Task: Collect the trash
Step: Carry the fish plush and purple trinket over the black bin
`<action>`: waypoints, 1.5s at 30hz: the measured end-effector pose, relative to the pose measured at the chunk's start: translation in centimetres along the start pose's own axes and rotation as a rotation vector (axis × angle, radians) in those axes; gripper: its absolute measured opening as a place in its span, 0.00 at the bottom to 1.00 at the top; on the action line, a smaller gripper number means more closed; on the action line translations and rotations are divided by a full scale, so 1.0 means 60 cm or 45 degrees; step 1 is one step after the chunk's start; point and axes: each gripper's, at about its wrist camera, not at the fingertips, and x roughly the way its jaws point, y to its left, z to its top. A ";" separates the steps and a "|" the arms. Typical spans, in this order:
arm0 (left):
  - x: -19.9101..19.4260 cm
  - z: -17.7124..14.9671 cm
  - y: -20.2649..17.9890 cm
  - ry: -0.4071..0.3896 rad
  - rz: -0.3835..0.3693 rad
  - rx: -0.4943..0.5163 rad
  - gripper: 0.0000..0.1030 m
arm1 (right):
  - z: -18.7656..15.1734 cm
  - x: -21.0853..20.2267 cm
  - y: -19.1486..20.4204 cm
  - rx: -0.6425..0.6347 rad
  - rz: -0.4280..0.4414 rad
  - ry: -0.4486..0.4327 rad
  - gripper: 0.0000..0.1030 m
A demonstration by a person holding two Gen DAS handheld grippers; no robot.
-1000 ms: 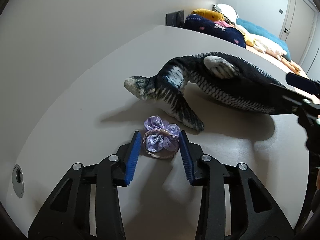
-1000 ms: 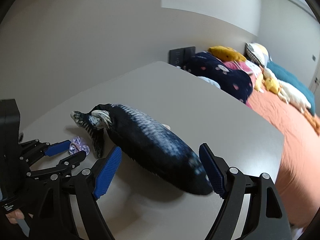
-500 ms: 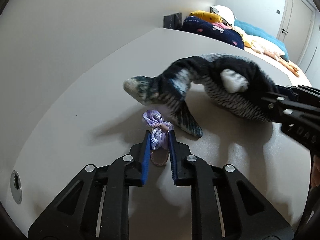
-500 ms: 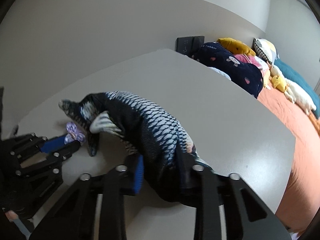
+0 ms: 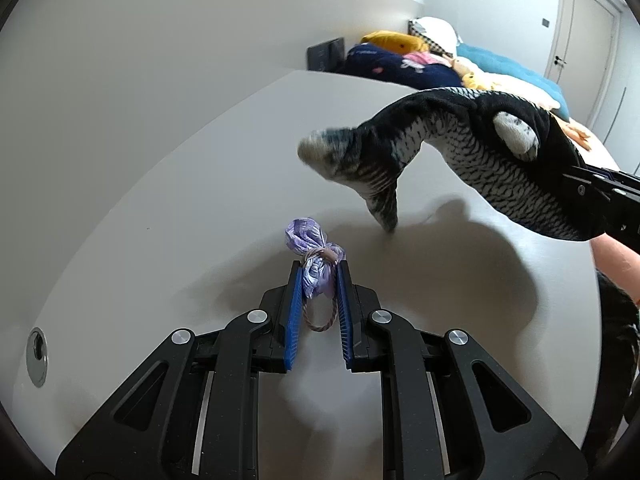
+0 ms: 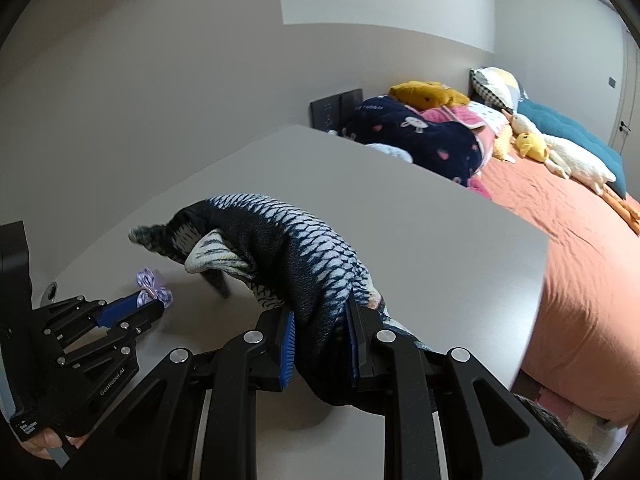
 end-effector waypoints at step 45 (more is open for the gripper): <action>-0.191 -0.101 -0.184 -0.147 -0.132 0.142 0.16 | -0.198 -0.258 -0.096 0.195 -0.067 -0.104 0.24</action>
